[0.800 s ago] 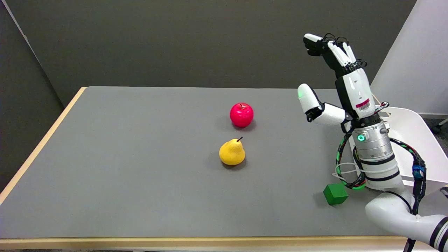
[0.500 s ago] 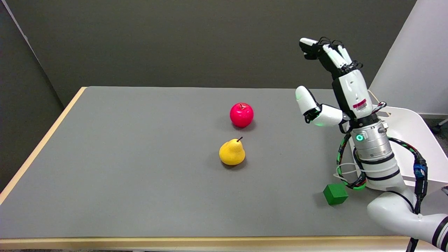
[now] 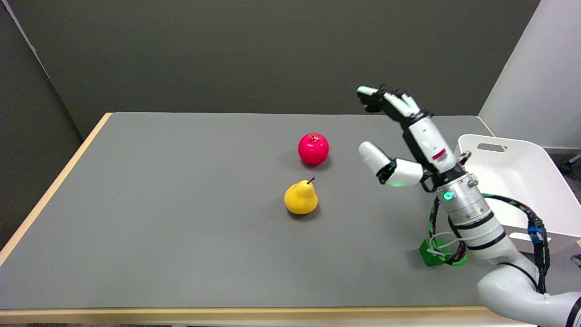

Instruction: Pick up the yellow pear.

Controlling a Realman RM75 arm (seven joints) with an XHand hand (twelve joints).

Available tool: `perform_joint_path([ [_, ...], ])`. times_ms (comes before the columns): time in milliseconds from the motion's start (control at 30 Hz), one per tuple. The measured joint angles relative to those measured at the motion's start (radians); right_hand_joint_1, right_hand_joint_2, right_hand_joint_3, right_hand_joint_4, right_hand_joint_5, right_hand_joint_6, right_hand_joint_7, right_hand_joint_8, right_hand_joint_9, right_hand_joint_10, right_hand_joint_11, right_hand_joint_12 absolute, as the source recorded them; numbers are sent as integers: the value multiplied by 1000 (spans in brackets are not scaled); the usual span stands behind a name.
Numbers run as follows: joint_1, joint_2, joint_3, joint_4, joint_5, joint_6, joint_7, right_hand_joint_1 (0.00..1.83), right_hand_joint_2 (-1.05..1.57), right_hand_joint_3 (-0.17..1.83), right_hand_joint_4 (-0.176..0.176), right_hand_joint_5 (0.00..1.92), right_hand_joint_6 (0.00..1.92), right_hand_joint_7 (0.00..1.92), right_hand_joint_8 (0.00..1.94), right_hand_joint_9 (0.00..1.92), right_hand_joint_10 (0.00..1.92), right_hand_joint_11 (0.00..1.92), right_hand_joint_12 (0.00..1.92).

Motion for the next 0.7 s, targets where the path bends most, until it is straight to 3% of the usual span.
perform_joint_path([
  [433,5,-60,-67,9,-68,-144,133,296,650,1003,43,139,410,204,329,159,671,-1,971],
  [533,17,-74,-83,6,-79,-179,155,295,708,874,42,148,343,205,259,149,650,-1,911],
  [700,41,-94,-103,-4,-92,-235,184,288,702,892,36,135,341,187,259,135,641,-1,893],
])
